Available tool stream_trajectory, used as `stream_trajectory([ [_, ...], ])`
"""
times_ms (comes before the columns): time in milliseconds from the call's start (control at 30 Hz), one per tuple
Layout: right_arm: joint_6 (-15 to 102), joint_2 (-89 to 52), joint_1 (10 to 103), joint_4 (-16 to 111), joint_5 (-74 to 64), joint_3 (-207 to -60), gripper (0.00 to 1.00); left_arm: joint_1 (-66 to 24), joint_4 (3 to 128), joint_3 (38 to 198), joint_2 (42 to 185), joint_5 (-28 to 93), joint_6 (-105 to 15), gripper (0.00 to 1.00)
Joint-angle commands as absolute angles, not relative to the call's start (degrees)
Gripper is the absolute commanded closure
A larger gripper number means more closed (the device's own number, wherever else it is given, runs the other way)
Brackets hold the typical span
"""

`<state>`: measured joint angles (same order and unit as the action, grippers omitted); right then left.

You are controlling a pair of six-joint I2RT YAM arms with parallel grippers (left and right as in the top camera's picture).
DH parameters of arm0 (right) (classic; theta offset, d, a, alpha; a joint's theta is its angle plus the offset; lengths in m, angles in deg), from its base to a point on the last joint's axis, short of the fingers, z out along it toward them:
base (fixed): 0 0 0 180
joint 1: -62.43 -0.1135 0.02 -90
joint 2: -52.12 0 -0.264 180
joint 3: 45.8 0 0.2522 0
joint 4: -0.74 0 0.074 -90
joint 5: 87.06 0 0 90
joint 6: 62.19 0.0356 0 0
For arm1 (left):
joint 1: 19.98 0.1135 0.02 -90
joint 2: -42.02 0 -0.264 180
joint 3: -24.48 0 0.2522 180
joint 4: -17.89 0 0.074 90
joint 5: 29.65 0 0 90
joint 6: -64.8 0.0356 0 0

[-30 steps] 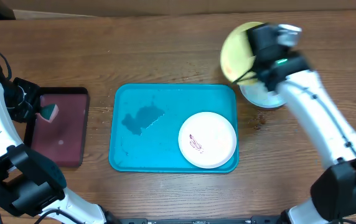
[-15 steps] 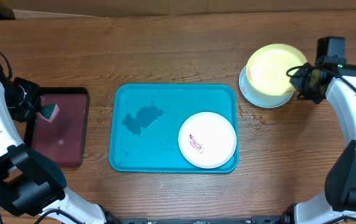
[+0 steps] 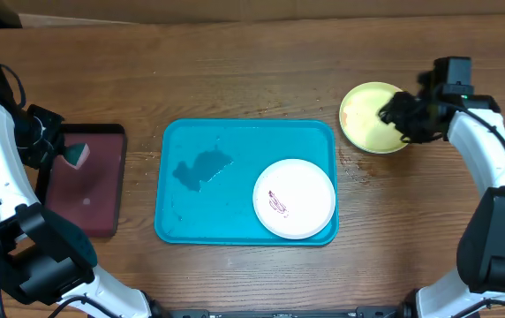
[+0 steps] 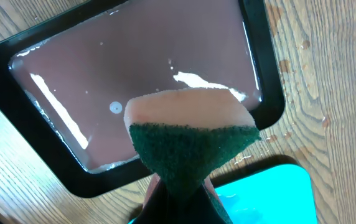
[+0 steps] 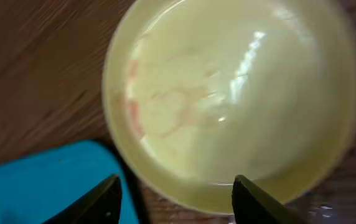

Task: Clean dirty plates on tray and stack at the side
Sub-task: 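Release the yellow plate and move the right gripper to the white plate rim, then grasp the white plate rim with the right gripper and drag it to tray center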

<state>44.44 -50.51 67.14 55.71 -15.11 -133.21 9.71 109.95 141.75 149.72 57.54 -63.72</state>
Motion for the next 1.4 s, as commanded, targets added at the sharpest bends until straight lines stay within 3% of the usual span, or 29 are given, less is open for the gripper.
stream_trajectory([
  [0,33.62,-50.44,61.28,58.93,-23.98,-132.99,0.41,8.93,109.84,141.49,150.31,57.80,-62.41,0.96],
  [200,43.28,-50.44,49.56,64.59,-13.01,-132.11,0.42,8.36,109.58,141.49,150.31,57.96,-62.41,0.96],
  [333,42.12,-50.47,43.09,62.14,-2.87,-131.92,0.44,8.31,109.60,141.49,150.31,57.96,-62.41,0.96],
  [467,32.57,-50.84,38.66,62.90,1.79,-131.92,0.47,8.31,109.80,141.49,150.31,57.91,-61.08,0.96],
  [1367,28.85,-54.64,37.67,67.21,1.18,-131.83,0.51,8.07,110.46,141.49,150.31,57.74,-60.95,0.96],
])
